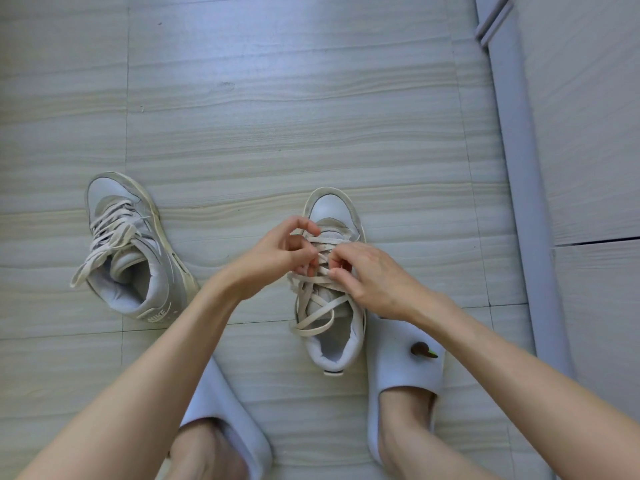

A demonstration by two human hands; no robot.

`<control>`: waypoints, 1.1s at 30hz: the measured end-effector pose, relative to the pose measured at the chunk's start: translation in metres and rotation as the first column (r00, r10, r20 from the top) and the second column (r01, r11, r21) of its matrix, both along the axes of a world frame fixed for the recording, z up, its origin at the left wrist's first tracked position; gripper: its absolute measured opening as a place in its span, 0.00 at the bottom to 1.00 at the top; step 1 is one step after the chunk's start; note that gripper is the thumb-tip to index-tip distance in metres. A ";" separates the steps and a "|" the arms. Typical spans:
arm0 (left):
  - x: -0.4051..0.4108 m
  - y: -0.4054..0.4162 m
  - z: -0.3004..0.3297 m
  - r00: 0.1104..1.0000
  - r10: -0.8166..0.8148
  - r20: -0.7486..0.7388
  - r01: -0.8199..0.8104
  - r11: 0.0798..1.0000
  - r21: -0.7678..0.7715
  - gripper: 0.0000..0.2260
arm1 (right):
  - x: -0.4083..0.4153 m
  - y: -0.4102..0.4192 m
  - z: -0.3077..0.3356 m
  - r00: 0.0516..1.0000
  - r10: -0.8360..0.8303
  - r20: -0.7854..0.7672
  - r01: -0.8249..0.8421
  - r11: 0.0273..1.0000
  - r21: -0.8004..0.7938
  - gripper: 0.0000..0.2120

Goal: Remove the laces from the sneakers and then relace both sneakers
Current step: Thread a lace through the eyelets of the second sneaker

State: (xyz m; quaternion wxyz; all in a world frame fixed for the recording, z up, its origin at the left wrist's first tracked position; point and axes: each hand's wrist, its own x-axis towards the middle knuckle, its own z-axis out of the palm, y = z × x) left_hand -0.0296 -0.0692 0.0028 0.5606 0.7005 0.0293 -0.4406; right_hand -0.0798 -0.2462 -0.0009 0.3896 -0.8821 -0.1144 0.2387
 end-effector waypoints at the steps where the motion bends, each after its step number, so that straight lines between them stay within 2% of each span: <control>1: 0.000 0.001 -0.001 0.999 -0.035 0.010 0.035 0.999 0.037 0.10 | 0.002 -0.001 0.002 0.999 0.031 0.018 -0.030 0.998 -0.051 0.07; 6: 0.009 0.009 -0.003 0.961 -0.274 0.038 0.248 0.913 0.324 0.09 | 0.020 -0.008 0.005 0.994 0.104 0.023 -0.086 0.915 -0.393 0.06; 8: 0.013 0.007 -0.004 0.947 -0.315 0.057 0.274 0.891 0.363 0.08 | 0.024 -0.005 0.005 0.991 0.120 0.052 -0.081 0.875 -0.478 0.12; 10: 0.014 0.007 -0.005 0.967 -0.249 0.058 0.217 0.921 0.325 0.07 | 0.026 -0.003 0.005 0.990 0.137 0.024 -0.106 0.855 -0.508 0.17; 11: 0.014 0.008 -0.005 0.985 -0.165 0.046 0.148 0.954 0.262 0.06 | 0.026 -0.003 0.005 0.993 0.112 -0.035 -0.115 0.876 -0.469 0.18; 13: 0.011 0.013 -0.007 0.996 0.079 -0.040 -0.077 0.996 0.037 0.06 | 0.027 -0.009 0.005 0.973 -0.009 -0.232 -0.055 0.962 -0.266 0.20; 15: 0.003 0.015 -0.009 0.951 0.256 -0.174 -0.283 0.948 -0.148 0.09 | 0.027 -0.016 0.006 0.888 -0.133 -0.439 0.152 0.988 0.007 0.20; 17: -0.006 0.014 -0.012 0.911 0.348 -0.219 -0.391 0.898 -0.202 0.10 | 0.025 -0.021 0.007 0.821 -0.170 -0.545 0.301 0.940 0.160 0.19; 19: -0.010 0.013 -0.015 0.911 0.381 -0.154 -0.404 0.901 -0.157 0.10 | 0.024 -0.025 0.004 0.839 -0.186 -0.511 0.291 0.947 0.133 0.20; 21: -0.009 0.014 -0.014 0.945 0.324 -0.032 -0.326 0.943 -0.072 0.11 | 0.024 -0.028 0.000 0.906 -0.208 -0.370 0.215 0.976 -0.022 0.23; 23: -0.004 0.014 -0.010 0.966 0.256 0.049 -0.253 0.966 -0.061 0.12 | 0.027 -0.027 0.000 0.925 -0.225 -0.305 0.217 0.974 -0.061 0.24; 27: 0.000 0.004 -0.004 0.964 0.250 0.088 -0.239 0.964 -0.115 0.12 | 0.032 -0.029 0.004 0.894 -0.213 -0.393 0.261 0.963 0.073 0.19; 31: 0.003 0.004 -0.004 0.968 0.227 0.111 -0.225 0.974 -0.031 0.11 | 0.033 -0.037 0.001 0.945 -0.219 -0.241 0.196 0.973 -0.119 0.17; 33: 0.006 0.007 -0.004 0.978 0.163 0.132 -0.166 0.986 0.014 0.10 | 0.033 -0.036 0.002 0.954 -0.222 -0.200 0.198 0.971 -0.132 0.18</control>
